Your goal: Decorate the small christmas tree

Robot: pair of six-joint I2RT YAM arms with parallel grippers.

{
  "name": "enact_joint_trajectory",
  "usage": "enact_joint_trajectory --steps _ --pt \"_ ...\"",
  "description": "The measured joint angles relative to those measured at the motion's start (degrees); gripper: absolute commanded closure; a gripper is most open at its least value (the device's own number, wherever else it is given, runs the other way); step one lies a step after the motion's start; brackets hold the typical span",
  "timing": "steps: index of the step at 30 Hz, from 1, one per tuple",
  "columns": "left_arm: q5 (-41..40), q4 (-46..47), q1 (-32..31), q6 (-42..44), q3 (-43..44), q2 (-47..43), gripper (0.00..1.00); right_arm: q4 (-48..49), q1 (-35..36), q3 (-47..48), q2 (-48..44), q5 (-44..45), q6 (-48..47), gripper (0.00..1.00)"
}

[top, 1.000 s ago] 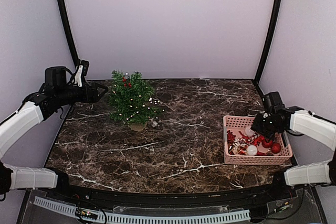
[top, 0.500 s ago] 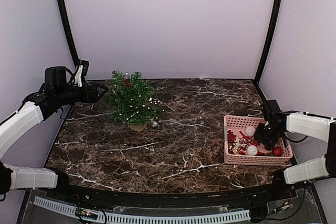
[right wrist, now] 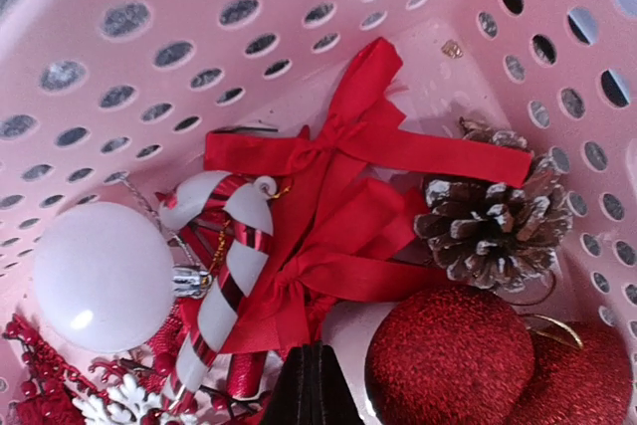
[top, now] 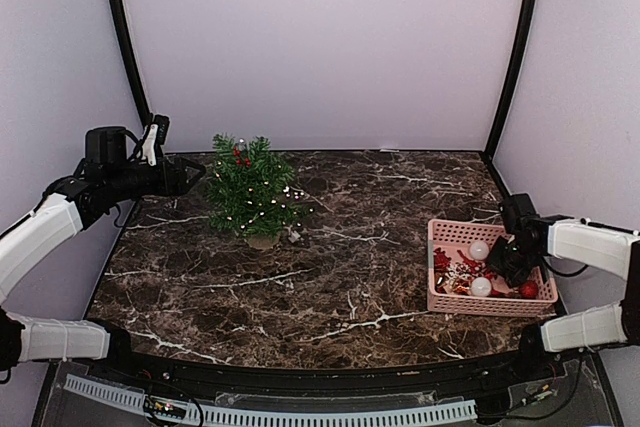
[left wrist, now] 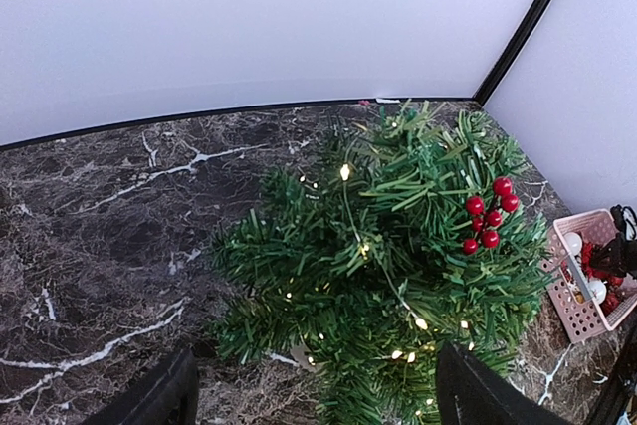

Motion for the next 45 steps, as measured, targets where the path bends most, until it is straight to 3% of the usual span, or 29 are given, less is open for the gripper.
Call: enact_joint_trajectory --steps 13,22,29,35,39,40,45 --pt "-0.59 0.04 0.00 0.02 -0.37 -1.68 0.16 -9.79 0.00 13.35 -18.88 1.14 -5.68 1.00" --pt "-0.07 0.74 0.00 0.02 -0.92 -2.34 0.16 -12.87 0.00 17.62 -25.11 -5.20 -11.63 1.00" --pt "1.57 1.01 0.00 0.02 -1.29 -2.67 0.16 -8.85 0.00 8.55 -26.82 -12.68 -10.73 1.00" --pt "3.21 2.21 0.00 0.13 -1.60 -3.37 0.16 -3.69 0.00 -1.62 -21.79 -21.27 -9.46 1.00" --pt "3.82 2.60 0.00 0.17 -1.88 -3.37 0.16 -0.13 0.70 -2.21 -20.17 -25.92 -9.88 0.63" --pt "3.96 2.56 0.00 0.20 -1.90 -3.37 0.16 0.76 1.01 -2.19 -20.11 -26.64 -9.99 0.57" --pt "4.17 2.60 0.00 0.22 -1.90 -3.37 0.16 0.44 2.60 0.33 -20.22 -24.55 -11.50 0.47"
